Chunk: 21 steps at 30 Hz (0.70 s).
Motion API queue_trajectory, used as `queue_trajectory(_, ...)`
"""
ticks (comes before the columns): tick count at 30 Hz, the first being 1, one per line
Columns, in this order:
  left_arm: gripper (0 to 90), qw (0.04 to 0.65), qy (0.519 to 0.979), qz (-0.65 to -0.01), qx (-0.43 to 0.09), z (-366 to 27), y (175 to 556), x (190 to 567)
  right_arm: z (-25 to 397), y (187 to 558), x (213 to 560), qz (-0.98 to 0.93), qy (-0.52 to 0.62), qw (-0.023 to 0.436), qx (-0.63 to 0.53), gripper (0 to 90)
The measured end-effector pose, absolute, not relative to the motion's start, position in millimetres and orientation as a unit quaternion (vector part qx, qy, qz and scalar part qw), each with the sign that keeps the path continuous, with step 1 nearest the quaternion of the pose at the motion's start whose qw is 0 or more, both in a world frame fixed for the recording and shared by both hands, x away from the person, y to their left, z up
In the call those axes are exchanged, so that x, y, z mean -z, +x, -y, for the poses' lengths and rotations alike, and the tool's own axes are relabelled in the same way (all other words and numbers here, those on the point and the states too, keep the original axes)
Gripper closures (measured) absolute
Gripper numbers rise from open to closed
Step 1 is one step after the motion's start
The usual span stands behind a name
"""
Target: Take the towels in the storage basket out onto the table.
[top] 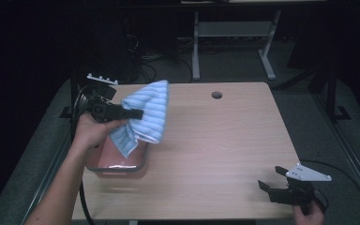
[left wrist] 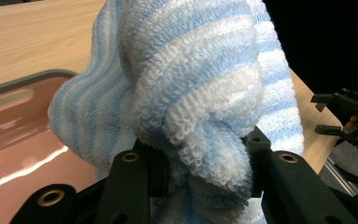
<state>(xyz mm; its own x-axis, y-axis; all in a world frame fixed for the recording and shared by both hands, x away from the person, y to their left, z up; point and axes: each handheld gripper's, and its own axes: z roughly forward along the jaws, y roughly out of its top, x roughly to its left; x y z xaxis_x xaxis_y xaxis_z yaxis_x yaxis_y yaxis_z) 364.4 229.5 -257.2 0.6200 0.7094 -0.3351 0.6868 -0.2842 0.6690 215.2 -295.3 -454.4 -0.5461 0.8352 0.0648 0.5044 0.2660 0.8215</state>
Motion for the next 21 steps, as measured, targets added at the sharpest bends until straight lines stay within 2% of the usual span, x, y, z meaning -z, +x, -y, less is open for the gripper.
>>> queue_trajectory(21, 63.5, 0.401, 0.821, -0.406, -0.001, -175, 375, 254, 297, 214, 455, -0.771, 0.432, 0.195, -0.426, 13.8)
